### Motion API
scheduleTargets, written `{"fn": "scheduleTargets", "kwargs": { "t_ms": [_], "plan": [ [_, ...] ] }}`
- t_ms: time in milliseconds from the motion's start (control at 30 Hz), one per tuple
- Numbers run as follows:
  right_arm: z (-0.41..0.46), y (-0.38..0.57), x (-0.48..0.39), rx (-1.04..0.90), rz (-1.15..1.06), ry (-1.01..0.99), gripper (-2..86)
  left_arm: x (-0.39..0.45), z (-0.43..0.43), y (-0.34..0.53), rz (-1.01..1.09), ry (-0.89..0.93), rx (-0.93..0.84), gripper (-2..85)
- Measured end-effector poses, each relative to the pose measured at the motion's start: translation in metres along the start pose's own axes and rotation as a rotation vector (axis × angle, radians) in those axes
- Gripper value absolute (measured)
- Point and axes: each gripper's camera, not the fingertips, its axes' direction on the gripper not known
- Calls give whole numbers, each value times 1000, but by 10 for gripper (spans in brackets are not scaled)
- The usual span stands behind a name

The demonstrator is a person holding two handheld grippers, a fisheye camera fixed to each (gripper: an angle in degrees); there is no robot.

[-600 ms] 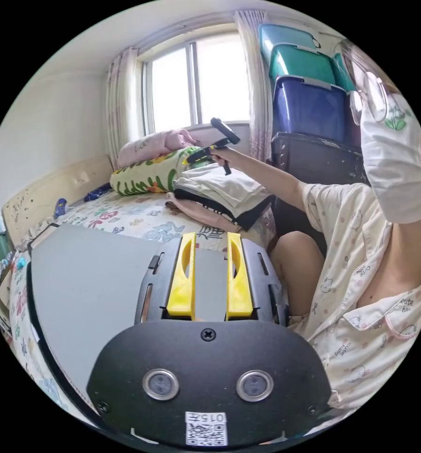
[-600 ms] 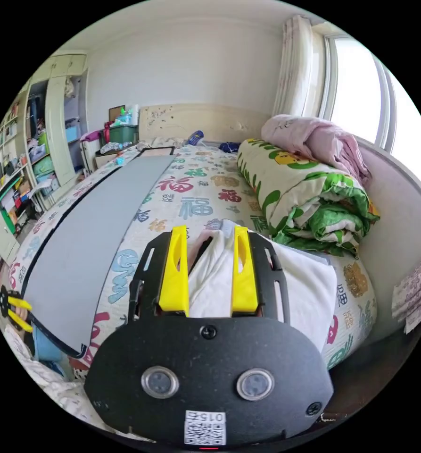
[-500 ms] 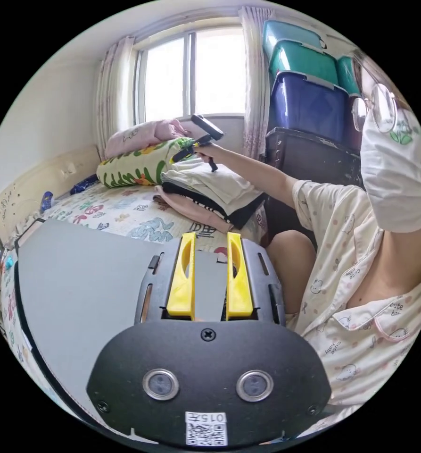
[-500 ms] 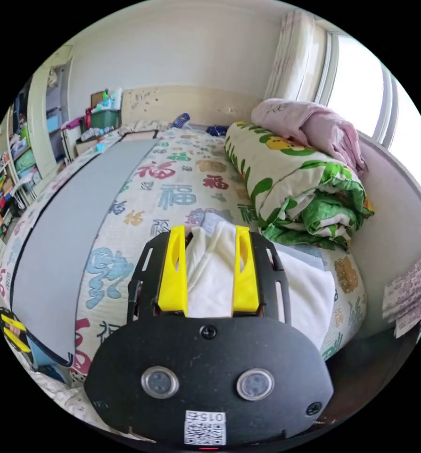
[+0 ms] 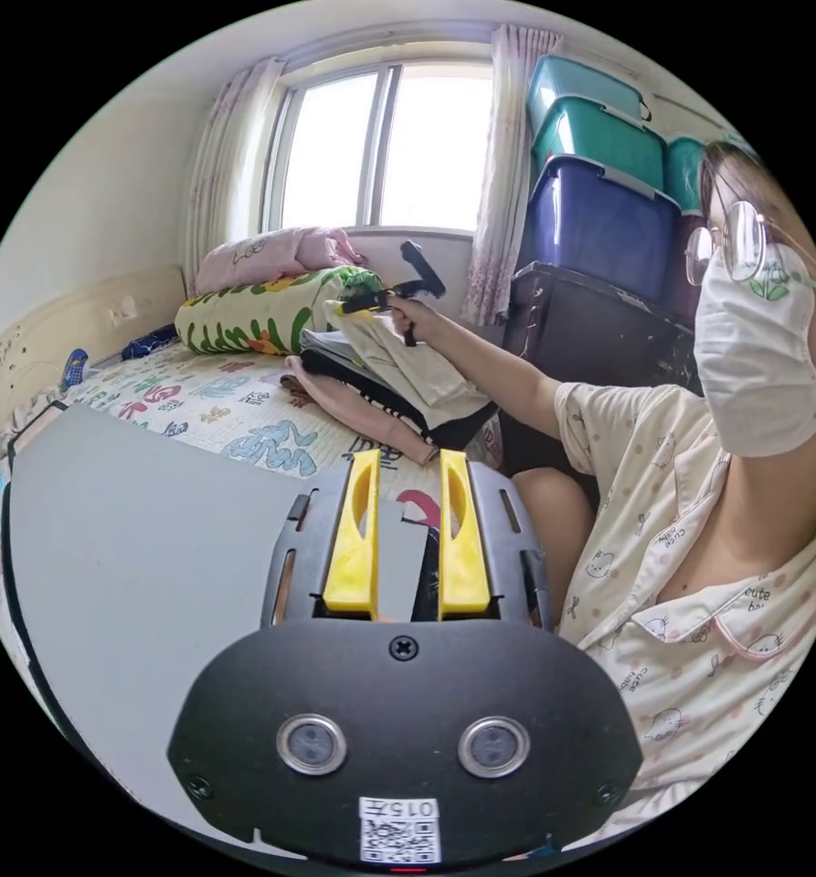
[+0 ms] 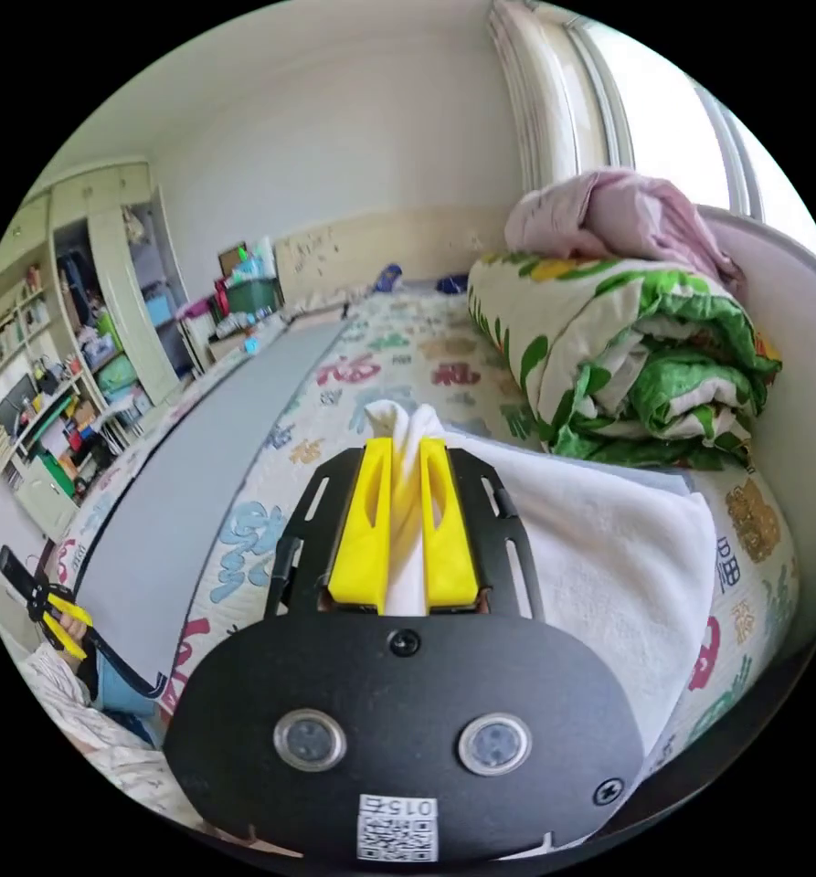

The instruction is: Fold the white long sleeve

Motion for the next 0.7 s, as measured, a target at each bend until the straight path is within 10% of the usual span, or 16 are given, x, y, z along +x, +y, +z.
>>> {"fn": "scheduleTargets", "kwargs": {
  "t_ms": [367, 700],
  "plan": [
    [-211, 60, -149, 416, -289, -610, 47, 12, -88, 51, -73, -126, 149, 115],
    [-103, 170, -384, -36, -536, -819, 52, 11, -106, 115, -277, -101, 191, 183]
  ]
}}
